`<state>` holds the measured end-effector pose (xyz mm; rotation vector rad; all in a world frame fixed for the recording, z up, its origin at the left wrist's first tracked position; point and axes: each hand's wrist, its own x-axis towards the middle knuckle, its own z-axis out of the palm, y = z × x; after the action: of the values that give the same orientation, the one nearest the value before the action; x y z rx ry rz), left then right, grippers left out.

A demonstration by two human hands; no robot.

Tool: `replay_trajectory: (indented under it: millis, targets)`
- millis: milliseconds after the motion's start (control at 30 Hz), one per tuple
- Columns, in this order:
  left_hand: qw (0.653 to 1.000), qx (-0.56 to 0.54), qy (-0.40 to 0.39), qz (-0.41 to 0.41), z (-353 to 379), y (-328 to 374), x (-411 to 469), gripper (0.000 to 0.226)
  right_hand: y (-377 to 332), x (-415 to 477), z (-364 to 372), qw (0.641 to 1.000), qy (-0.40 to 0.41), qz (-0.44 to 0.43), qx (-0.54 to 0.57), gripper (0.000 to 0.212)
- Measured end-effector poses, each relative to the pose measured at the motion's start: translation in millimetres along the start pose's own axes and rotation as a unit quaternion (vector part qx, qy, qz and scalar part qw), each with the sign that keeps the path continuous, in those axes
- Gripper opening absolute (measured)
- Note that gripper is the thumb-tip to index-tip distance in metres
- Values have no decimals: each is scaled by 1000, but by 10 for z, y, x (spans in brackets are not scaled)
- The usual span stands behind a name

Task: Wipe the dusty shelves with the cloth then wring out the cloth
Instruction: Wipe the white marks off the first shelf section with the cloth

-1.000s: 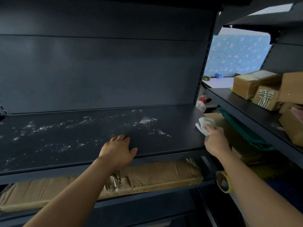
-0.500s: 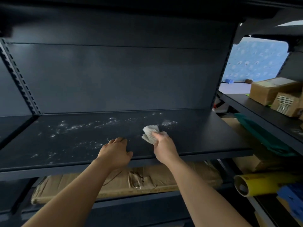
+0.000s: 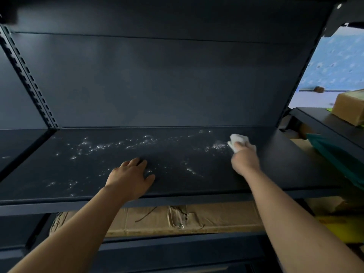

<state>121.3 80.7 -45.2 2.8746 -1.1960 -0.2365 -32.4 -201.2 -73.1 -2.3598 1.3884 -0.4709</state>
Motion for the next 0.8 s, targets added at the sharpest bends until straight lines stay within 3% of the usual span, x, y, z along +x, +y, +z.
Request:
replay_trajectory:
  millis: [100,233,333,433,567,800]
  targets:
    - [1000,-2,10,-6,15,8,-4,66,-452,-149,190,996,-29,-79,30,55]
    - [1000,-9,19,-10,2,-1,-1,68,-905,-426,387,967,-73,-178,165,49]
    - [1000,-9,23,-3,23,-45,-7,69,-782,-258,287,962,7,-144,233,44]
    - [1000,-1,27,4,52,-77,-14,70,-229,196,90,980,87,-72,165,48]
    - [1000,3,30,8,55,-93,4,70,102,593,59,998,36,27,54,44]
    - [999,-14,34,-5,86,-125,12,86,-787,627,460,991,-60,-116,-40,53]
